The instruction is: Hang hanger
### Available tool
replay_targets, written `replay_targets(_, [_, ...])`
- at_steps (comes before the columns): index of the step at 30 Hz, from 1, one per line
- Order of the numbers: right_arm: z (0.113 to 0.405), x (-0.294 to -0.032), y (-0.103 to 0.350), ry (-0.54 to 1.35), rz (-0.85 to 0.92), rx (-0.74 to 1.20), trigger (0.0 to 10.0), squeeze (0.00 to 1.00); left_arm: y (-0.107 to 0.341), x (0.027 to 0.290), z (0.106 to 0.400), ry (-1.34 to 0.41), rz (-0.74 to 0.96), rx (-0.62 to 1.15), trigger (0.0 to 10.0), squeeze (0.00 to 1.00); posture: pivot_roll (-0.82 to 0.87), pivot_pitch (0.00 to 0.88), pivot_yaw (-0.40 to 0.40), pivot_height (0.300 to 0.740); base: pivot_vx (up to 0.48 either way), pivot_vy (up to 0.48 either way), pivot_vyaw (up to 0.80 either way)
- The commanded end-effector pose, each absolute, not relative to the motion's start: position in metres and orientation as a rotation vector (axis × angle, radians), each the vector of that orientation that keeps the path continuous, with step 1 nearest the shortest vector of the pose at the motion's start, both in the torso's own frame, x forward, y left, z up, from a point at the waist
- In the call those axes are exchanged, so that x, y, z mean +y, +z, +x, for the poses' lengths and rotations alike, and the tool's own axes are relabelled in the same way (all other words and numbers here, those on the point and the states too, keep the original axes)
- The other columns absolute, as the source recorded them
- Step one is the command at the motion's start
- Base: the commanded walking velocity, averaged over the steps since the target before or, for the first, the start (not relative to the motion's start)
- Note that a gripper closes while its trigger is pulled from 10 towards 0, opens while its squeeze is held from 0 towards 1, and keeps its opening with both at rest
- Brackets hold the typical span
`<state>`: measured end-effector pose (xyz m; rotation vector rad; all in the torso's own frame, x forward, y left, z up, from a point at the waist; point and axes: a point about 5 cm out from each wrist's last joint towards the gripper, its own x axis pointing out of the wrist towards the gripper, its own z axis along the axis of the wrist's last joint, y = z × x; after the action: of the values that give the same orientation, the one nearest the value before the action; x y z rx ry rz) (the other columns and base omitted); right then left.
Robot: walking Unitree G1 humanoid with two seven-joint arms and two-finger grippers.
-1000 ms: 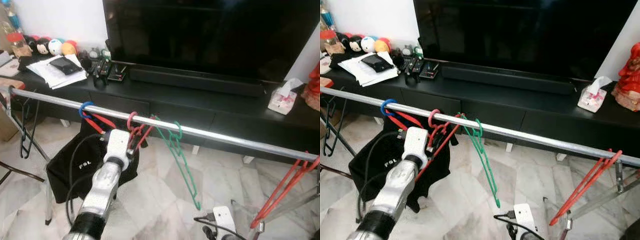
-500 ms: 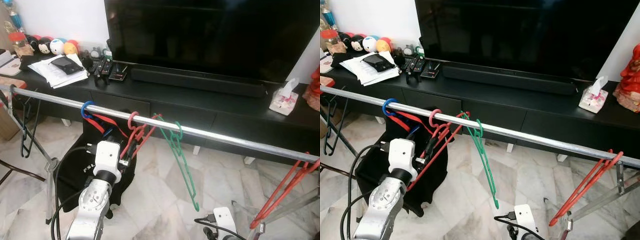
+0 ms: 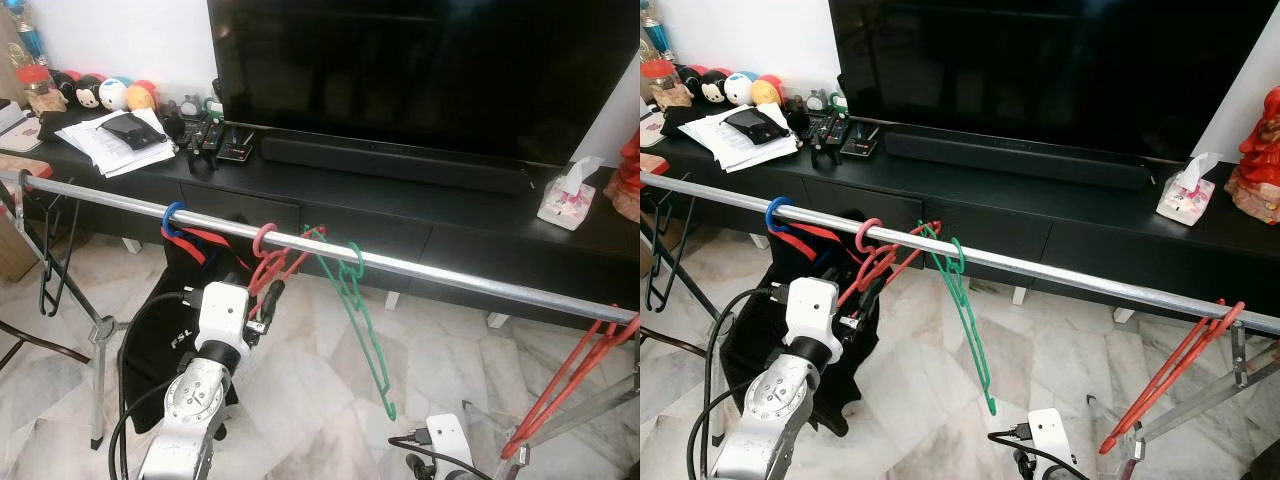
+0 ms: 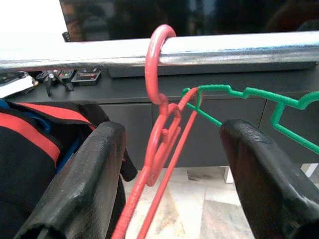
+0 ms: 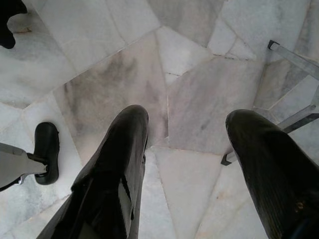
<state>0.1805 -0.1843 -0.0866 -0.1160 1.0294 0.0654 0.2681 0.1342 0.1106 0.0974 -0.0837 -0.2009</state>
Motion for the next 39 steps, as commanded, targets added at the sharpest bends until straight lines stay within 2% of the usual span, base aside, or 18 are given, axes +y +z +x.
replay_targets(1, [0.1803,-0.1867,-0.0865,0.059,-0.118,1.036,10.0,0.0,0.1145,0.1332,0.2668,-0.202,0.102,-0.094,10.0,0.0,0.03,0.0,-0.059,0.74,0.0,0.0,0.0])
replay_targets(7, [0.1807,-0.1864,-0.0863,0.056,-0.119,1.035,10.0,0.0,0.1155,0.1334,0.267,-0.205,0.102,-0.092,10.0,0.0,0.03,0.0,-0.054,0.74,0.0,0.0,0.0])
replay_targets(39, [0.1817,-0.187,-0.0858,0.048,-0.119,1.025,10.0,0.0,0.1154,0.1305,0.2679,-0.213,0.116,-0.086,10.0,0.0,0.03,0.0,-0.055,0.74,-0.267,0.0,0.0])
